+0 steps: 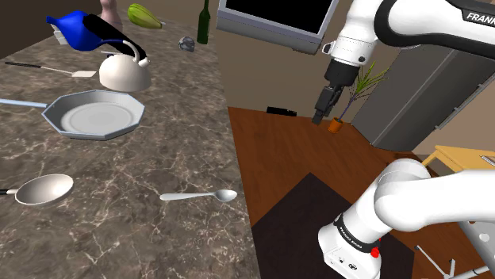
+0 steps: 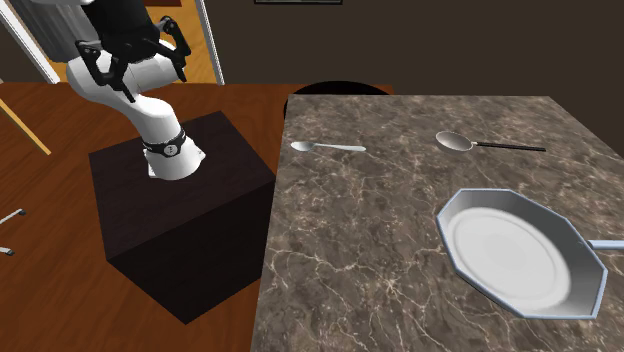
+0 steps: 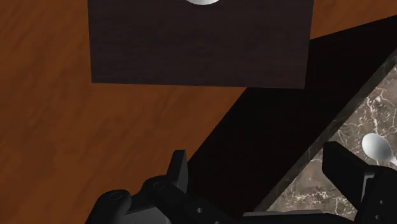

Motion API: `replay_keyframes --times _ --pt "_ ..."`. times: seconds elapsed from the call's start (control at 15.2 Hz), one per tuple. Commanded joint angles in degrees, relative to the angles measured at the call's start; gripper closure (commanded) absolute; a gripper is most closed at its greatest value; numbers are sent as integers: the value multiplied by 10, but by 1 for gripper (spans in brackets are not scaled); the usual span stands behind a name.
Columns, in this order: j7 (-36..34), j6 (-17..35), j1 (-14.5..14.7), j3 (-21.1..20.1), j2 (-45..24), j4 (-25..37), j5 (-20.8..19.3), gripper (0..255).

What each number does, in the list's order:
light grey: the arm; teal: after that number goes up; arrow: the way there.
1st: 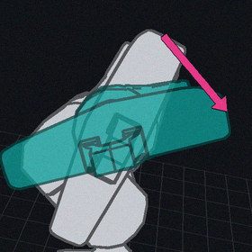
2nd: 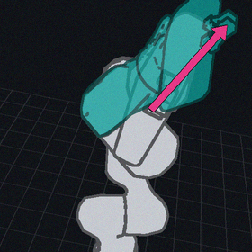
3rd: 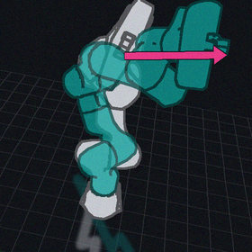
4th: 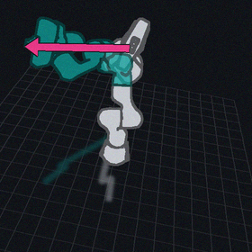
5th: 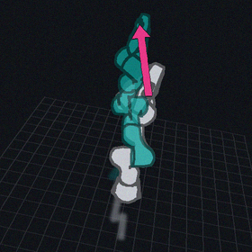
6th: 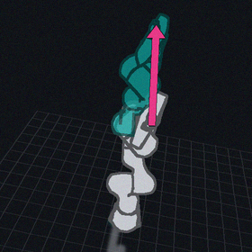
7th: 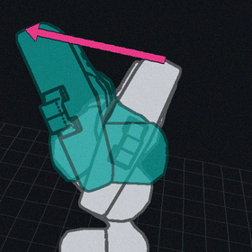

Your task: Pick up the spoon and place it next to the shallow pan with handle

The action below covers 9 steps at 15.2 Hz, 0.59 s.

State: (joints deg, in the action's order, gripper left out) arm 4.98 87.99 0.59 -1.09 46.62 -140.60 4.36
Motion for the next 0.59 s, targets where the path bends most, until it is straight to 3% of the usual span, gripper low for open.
replay_keyframes --times 0.0,0.53 --pt "0 0 0 0 0 0 0 0" --pt "22 160 61 -50 -61 -53 58 0"
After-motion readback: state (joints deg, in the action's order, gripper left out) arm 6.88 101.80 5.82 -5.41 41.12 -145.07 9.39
